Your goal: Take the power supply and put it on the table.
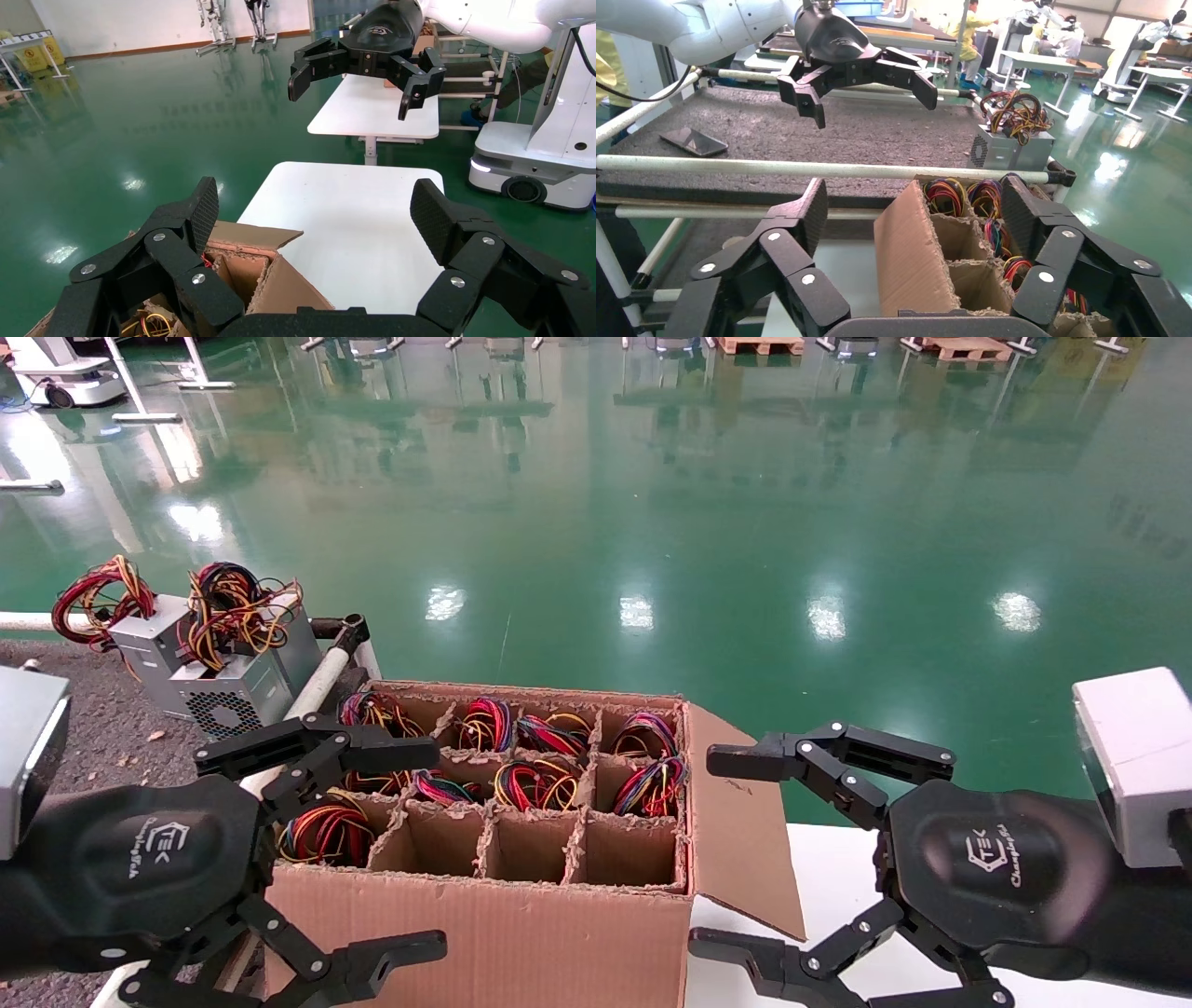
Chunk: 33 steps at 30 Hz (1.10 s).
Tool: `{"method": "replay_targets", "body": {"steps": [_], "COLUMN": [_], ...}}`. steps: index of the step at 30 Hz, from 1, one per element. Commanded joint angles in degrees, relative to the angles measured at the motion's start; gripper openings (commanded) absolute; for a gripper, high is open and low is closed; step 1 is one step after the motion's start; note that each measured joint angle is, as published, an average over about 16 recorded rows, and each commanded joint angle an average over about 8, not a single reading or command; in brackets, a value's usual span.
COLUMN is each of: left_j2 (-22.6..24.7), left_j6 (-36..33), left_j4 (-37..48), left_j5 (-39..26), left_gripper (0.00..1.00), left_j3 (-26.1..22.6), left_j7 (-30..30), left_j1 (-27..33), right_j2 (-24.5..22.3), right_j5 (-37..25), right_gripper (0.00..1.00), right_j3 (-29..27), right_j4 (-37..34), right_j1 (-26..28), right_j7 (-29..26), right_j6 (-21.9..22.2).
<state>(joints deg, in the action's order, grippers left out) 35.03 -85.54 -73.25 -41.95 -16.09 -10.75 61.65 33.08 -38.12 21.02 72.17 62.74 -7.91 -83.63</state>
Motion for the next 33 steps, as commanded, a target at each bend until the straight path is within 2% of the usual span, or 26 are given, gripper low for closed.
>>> {"method": "replay_targets", "body": {"steps": [1,6,11,20,33], "left_j2": [0.03,-0.08,-0.16,1.13,6.75], "left_j6": [-0.07,0.3,2.35,7.26,13.5], "left_j4": [-0.1,0.48,2.3,6.65,20.56], "left_j5": [0.07,-0.24,-3.19,-18.18,-35.7], "left_gripper": [1.0,1.0,1.0,1.0,1.0], "left_j3": [0.05,-0.57,-3.12,-9.87,-16.87], "left_j7": [0.1,-1.67,-8.19,-18.7,-28.35], "left_j1": [0.04,-0.07,1.48,9.98,21.02], "right_j2": [0.0,0.0,0.0,0.0,0.0], "right_j5": [0.0,0.0,0.0,0.0,0.01], "right_gripper": [0.0,0.0,0.0,0.0,0.0], "right_j3": [0.0,0.0,0.0,0.01,0.01], "right_j4": [0.0,0.0,0.0,-0.01,-0.01], "right_j1": [0.0,0.0,0.0,0.01,0.01], "right_j7": [0.0,0.0,0.0,0.01,0.01], "right_j6": [0.0,0.0,0.0,0.0,0.0]}}
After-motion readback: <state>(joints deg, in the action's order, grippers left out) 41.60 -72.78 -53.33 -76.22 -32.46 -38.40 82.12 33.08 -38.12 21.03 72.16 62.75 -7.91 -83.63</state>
